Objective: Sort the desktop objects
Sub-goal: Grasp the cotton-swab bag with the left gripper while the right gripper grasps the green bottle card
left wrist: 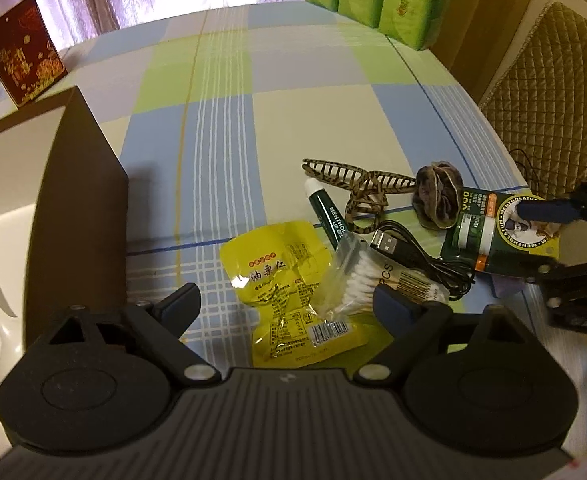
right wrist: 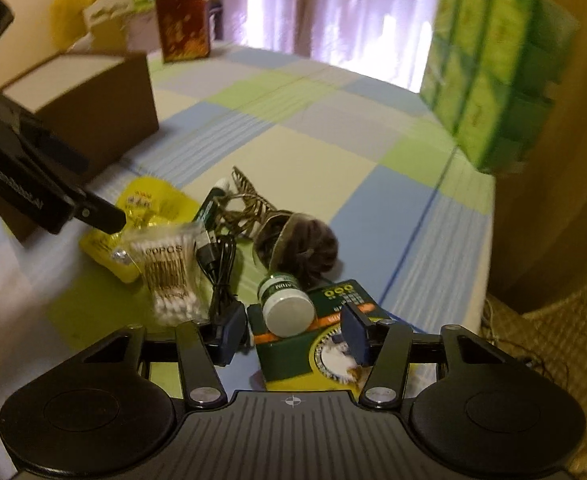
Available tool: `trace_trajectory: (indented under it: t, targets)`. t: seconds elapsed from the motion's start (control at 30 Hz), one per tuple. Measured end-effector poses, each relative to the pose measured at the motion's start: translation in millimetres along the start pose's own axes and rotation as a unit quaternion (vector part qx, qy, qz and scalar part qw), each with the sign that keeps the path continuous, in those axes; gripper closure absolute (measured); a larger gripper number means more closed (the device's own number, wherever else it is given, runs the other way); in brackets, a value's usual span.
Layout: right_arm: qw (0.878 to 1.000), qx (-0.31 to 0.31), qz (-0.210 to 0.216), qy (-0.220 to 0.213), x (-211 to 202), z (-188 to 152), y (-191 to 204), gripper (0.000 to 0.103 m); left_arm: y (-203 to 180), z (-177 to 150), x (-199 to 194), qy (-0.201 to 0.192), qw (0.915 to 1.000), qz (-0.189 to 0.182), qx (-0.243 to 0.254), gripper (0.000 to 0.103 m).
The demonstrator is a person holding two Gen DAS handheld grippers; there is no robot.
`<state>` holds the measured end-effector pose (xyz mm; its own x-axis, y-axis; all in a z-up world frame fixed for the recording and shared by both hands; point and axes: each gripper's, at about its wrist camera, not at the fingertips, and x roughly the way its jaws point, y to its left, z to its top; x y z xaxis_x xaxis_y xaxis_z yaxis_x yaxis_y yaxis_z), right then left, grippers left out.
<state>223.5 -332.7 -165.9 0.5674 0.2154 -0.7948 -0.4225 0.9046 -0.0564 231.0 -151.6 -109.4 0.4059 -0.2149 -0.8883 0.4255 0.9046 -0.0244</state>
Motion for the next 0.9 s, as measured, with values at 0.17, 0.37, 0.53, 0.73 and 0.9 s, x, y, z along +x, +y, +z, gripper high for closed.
trace_trajectory:
  t: [0.17, 0.37, 0.53, 0.73, 0.9]
  targets:
    - [1.0, -0.016, 0.011, 0.019, 20.6, -0.3, -0.5, 0.055, -8.0, -3.3, 0.1, -0.001, 0.9996, -0.021, 0.019, 0.016]
    - [0.999, -0.035, 0.019, 0.015, 23.3, -1.5, -3.2, 0.071, -25.9, -5.4, 2.2, -0.014, 0.9955, -0.023, 0.09, 0.02]
    - [0.999, -0.037, 0.01, 0.001, 3.0, -6.8, -2.5, 0.072, -33.8, -4.5, 2.8, -0.022, 0.9907, -0.031, 0.131, 0.022]
    - [1.0, -0.008, 0.006, -0.026, -36.3, -13.6, 1.5, 0.072, -46.1, -6.6, 5.6, -0.02, 0.9837, -0.044, 0.173, 0.022]
    - [0.999, 0.031, -0.007, -0.035, -57.0, -23.7, 4.2, 0.072, -58.2, -7.5, 16.3, -0.013, 0.9802, -0.067, 0.186, 0.022]
